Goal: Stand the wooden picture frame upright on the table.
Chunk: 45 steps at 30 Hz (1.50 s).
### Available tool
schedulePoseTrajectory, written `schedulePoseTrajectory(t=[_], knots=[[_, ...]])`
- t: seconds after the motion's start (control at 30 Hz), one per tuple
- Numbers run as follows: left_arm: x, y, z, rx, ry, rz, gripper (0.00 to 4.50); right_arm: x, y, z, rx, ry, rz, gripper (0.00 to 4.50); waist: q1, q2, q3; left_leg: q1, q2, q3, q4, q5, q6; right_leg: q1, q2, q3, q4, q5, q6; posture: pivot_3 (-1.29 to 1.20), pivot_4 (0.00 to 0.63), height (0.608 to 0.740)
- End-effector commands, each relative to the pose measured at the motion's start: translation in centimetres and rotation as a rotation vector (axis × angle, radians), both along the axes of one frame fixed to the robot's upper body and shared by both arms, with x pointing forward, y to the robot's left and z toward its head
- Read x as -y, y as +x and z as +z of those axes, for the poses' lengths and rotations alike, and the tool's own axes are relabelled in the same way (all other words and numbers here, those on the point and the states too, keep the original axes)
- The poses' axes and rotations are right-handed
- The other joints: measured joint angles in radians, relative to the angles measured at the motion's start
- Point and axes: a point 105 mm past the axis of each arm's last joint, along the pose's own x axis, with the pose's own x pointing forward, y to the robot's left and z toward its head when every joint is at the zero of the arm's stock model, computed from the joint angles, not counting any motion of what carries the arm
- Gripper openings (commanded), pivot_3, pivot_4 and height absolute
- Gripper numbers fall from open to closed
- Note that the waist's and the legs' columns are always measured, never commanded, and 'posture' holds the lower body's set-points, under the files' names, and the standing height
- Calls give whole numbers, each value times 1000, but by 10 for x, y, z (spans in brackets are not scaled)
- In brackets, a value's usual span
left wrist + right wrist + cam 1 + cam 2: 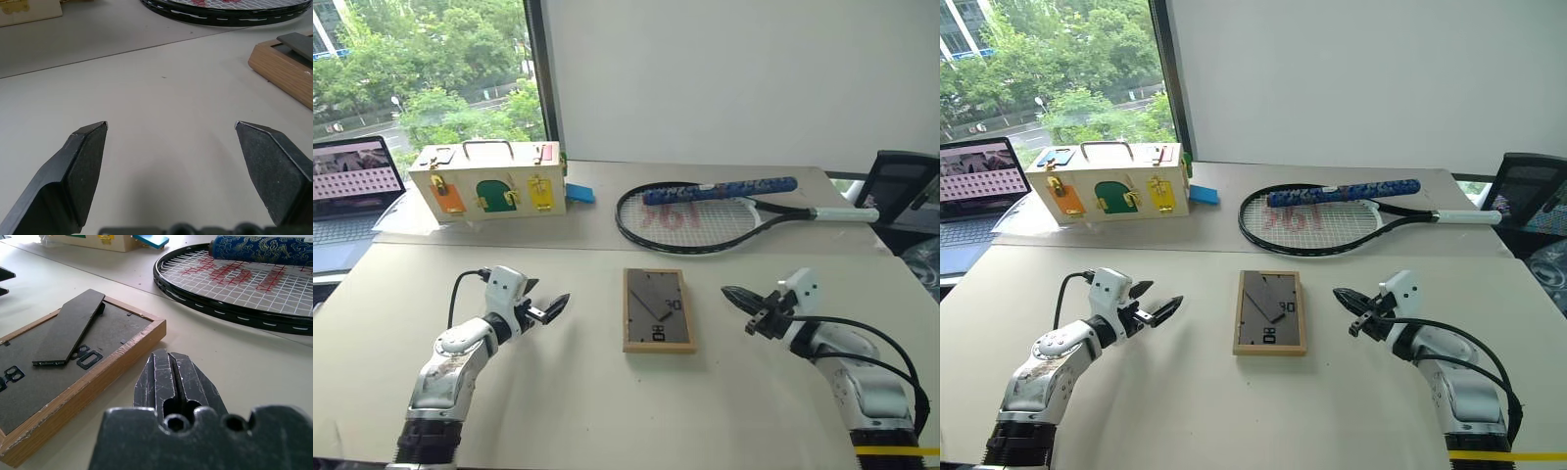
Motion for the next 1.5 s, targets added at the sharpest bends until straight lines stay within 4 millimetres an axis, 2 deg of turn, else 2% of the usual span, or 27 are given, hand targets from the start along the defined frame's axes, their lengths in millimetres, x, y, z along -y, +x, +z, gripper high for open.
schedulePoseTrajectory(t=[0.03, 0.13, 0.3, 0.47, 0.63, 0.73, 0.93, 1.1, 1.27, 1.33, 1.5], knots=[[3, 1, 14, 56, -6, -22, 4500, 10, 0, 12, 43, 1, -23, 10, 0, 0, 0, 0, 0, 0, 0, 0, 0, 0, 0, 0, 0, 0, 0, 0, 150, 740], [9, -5, 27, 83, 4, -105, 4500, 14, 0, 18, 33, 21, 3, 10, 0, 0, 0, 0, 0, 0, 0, 0, 0, 0, 0, 0, 0, 0, 0, 0, 150, 740], [8, -8, 49, 96, 14, -197, 4500, 8, -6, 29, 34, -21, 84, 10, 1, 0, 0, 0, 0, 0, 0, 0, 0, 0, 0, 0, 0, 0, 0, 0, 150, 740], [7, -6, 58, 96, 45, -233, 4500, 2, -12, 41, 29, -37, 131, 10, -1, 0, 0, 0, 0, 0, 0, 0, 0, 0, 0, 0, -1, -1, 1, 0, 150, 740], [14, -11, 56, 76, 95, -307, 4500, -8, -23, 54, 1, -56, 204, 10, -1, 0, 0, 0, 0, 0, 0, 0, 0, 0, 0, 0, -1, -1, 1, 0, 150, 740], [20, -16, 57, 33, 120, -392, 4500, -9, -32, 60, -29, -132, 245, 10, 1, 0, 0, -1, 0, 0, 0, 0, 0, 0, 0, 0, -1, -1, 1, 0, 150, 740], [24, -21, 59, -32, 149, -481, 4500, -11, -42, 63, -88, -211, 285, 10, 1, -1, 1, -3, 0, 0, 0, 0, 0, -2, 0, 0, -2, -1, 1, 0, 150, 740], [30, -28, 46, -166, 228, -572, 4500, -15, -45, 66, -109, -233, 289, 10, -2, -1, 1, -4, 0, 0, -1, 0, 0, -5, 0, 0, -1, -1, 1, 0, 150, 740], [37, -18, 27, -210, 267, -509, 4500, -15, -44, 58, -130, -252, 265, 10, 0, -1, 1, -9, 0, 0, 1, 0, 0, -10, 0, 0, 0, -1, 1, 0, 150, 740], [44, -14, 27, -218, 230, -496, 4500, -12, -42, 52, -144, -280, 247, 10, 1, -1, 1, -15, 0, 0, 2, 0, 0, -16, 0, 0, 3, 1, -3, 0, 150, 740], [63, -11, 22, -208, 226, -531, 4500, -5, -31, 41, -168, -341, 212, 10, 3, -1, 1, -15, 0, 0, 3, 0, 0, -15, 0, 0, 3, 1, -2, 0, 150, 740]])
